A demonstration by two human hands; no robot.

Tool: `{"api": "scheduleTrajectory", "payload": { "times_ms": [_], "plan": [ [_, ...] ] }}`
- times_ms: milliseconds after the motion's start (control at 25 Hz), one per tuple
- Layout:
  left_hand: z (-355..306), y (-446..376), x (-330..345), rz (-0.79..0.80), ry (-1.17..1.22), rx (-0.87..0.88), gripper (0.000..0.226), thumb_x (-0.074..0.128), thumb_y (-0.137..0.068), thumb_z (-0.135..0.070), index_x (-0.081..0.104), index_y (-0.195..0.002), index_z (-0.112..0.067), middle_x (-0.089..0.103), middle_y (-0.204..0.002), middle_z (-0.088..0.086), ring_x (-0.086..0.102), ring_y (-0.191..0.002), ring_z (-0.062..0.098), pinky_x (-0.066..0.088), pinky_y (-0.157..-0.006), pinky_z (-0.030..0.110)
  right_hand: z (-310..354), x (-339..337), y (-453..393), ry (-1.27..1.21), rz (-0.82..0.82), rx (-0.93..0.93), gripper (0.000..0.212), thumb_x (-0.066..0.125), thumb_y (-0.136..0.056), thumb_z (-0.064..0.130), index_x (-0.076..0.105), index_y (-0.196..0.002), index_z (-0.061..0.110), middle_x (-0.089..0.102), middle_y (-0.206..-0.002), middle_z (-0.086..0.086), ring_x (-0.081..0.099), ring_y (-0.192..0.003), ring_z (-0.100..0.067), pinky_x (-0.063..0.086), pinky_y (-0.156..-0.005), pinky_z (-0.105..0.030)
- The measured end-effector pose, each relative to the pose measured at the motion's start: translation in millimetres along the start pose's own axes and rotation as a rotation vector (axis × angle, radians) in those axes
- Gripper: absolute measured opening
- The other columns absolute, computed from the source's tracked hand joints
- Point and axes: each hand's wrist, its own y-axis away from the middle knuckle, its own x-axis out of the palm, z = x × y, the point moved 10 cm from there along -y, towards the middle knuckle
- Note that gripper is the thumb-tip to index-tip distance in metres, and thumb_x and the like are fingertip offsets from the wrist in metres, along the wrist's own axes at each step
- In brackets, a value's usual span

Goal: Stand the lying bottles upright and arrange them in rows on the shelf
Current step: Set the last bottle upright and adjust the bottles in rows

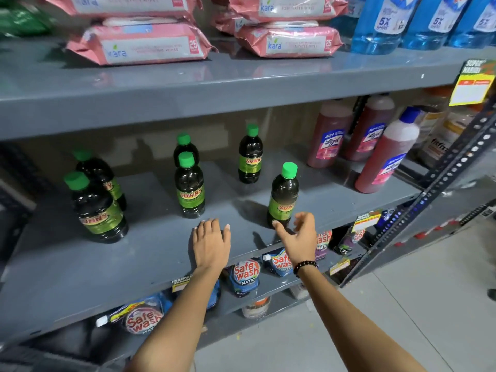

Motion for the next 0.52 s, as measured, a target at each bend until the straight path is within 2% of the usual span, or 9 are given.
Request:
{"api": "scheduleTrajectory", "payload": {
  "times_ms": [80,200,280,320,400,440,520],
  "plan": [
    [18.8,11.4,-14.9,-0.049,-0.031,-0.017,0.055,0.026,-0.086,-0.041,0.060,-0.106,-0.001,0.067,-0.108,0.021,0.058,-0.106,0.038,0.045,-0.098,0.051,7.4,18.2,17.5,0.022,0.050,-0.069,0.037,0.074,-0.076,0.031,0.042,-0.084,0.016,0.048,-0.079,-0.004,0.046,-0.073,-0.021,0.036,-0.063,-0.027],
    [58.5,18.1,-32.1,-0.027,-0.066,-0.114,0.055,0.027,-0.089,-0.041,0.056,-0.114,-0.001,0.062,-0.119,0.022,0.051,-0.118,0.038,0.038,-0.105,0.052,33.8,61.1,35.6,0.039,0.192,-0.187,0.031,0.071,-0.079,0.028,0.048,-0.091,0.010,0.049,-0.082,-0.004,0.047,-0.076,-0.020,0.039,-0.067,-0.029],
    [89.7,25.1,-42.2,0.019,-0.113,-0.179,0.050,0.034,-0.095,-0.036,0.045,-0.128,-0.001,0.048,-0.137,0.020,0.036,-0.132,0.036,0.025,-0.113,0.051,54.5,99.1,41.9,0.046,0.305,-0.222,0.036,0.069,-0.081,0.027,0.050,-0.103,0.006,0.054,-0.094,-0.008,0.052,-0.088,-0.023,0.047,-0.077,-0.036],
    [103.8,28.6,-45.1,0.048,-0.135,-0.198,0.051,0.035,-0.096,-0.036,0.037,-0.134,-0.002,0.039,-0.145,0.019,0.028,-0.137,0.035,0.019,-0.115,0.050,64.3,119.1,43.3,0.061,0.362,-0.219,0.043,0.068,-0.082,0.027,0.049,-0.113,0.004,0.055,-0.107,-0.012,0.054,-0.100,-0.026,0.048,-0.086,-0.040],
    [127.1,35.8,-48.8,0.096,-0.175,-0.225,0.057,0.031,-0.096,-0.039,0.023,-0.141,-0.004,0.024,-0.153,0.016,0.015,-0.142,0.034,0.011,-0.118,0.049,85.1,155.2,44.3,0.109,0.450,-0.197,0.063,0.068,-0.082,0.028,0.039,-0.132,0.003,0.047,-0.133,-0.017,0.045,-0.125,-0.030,0.041,-0.105,-0.043],
    [133.8,37.9,-49.1,0.112,-0.188,-0.234,0.059,0.028,-0.096,-0.041,0.018,-0.143,-0.005,0.019,-0.155,0.015,0.012,-0.143,0.033,0.009,-0.118,0.048,94.5,169.0,43.2,0.118,0.469,-0.176,0.070,0.070,-0.081,0.027,0.034,-0.136,0.002,0.042,-0.139,-0.018,0.040,-0.130,-0.031,0.037,-0.108,-0.041],
    [137.7,38.8,-47.9,0.133,-0.197,-0.243,0.062,0.024,-0.096,-0.044,0.014,-0.144,-0.006,0.015,-0.156,0.014,0.008,-0.144,0.032,0.007,-0.118,0.048,108.5,190.4,37.0,0.076,0.473,-0.113,0.073,0.075,-0.076,0.024,0.034,-0.132,0.001,0.044,-0.135,-0.020,0.043,-0.128,-0.034,0.040,-0.104,-0.040]
  ]
}}
